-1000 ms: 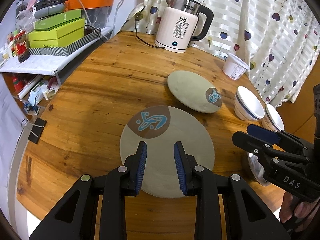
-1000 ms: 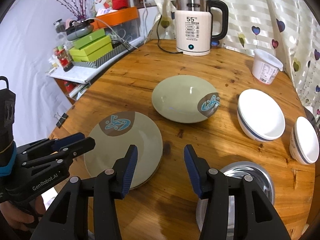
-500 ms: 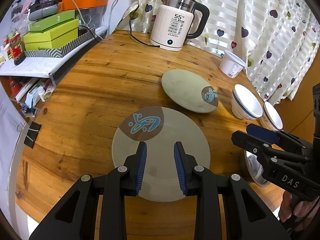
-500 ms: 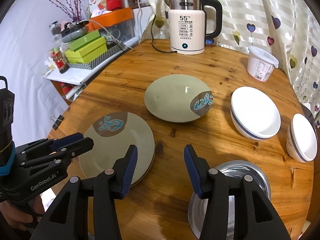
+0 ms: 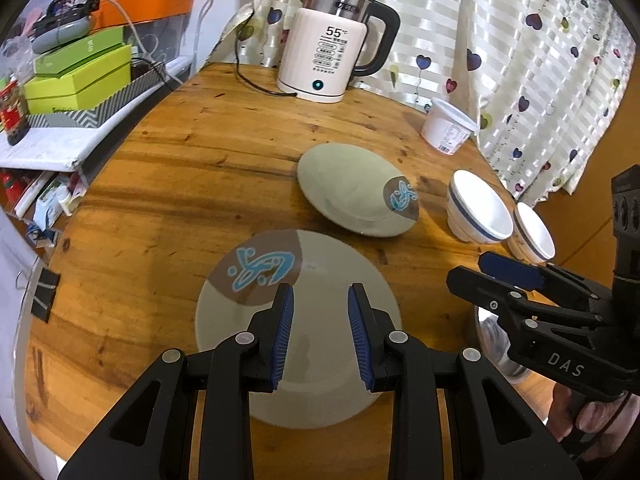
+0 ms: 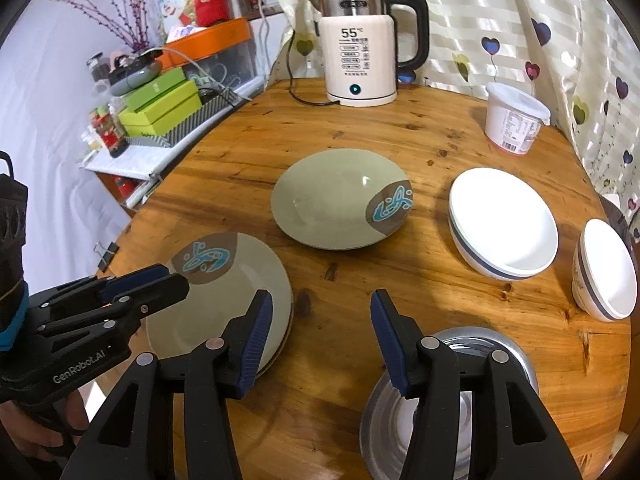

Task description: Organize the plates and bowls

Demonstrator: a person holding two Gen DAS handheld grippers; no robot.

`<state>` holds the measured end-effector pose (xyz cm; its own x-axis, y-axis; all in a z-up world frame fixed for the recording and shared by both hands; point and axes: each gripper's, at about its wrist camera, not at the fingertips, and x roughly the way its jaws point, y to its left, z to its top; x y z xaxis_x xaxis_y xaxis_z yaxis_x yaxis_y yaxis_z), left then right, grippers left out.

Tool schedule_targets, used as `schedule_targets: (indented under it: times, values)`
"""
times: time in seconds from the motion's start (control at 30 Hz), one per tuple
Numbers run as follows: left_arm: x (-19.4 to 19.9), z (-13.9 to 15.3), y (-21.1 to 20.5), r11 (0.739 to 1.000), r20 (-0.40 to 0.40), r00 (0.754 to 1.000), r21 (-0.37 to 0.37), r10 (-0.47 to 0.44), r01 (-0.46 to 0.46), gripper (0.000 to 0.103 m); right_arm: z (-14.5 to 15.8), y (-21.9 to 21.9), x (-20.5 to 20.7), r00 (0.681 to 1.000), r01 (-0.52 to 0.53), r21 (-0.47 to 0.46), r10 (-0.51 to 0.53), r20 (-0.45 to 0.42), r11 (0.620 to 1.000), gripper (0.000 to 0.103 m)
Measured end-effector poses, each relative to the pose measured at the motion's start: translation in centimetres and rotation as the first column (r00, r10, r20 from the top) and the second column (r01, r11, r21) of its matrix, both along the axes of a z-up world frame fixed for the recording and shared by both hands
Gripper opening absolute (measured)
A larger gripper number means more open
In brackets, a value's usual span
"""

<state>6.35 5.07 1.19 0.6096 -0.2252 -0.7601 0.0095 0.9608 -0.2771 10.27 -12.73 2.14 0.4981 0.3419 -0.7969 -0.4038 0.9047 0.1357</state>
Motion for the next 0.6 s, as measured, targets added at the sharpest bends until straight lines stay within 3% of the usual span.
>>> schedule_targets:
  times: [0.07,0.2,0.6]
  values:
    - [0.5,0.0,0.0,1.0,0.0,1.0,-0.012,-0.009,0.009,0.03,0.0,-0.2,0.4,1.0,0.01,0.005,-0.01,-0.003,1.0,0.051]
    - [1.7,0.1,0.3,0.999,0.003,1.0,-0.034,-0.018,0.018,0.043,-0.2,-0.6,1.4,0.999,0.033,0.03,-0.032,-0.025,0.999,0.051]
    - [6.7,0.2,1.3,0.996,-0.023,0.999,-0.076,-0.04,0.039,0.043,-1.3,-1.3,4.6,0.99,0.112,0.098,-0.103,-0.092,0.989,0.051]
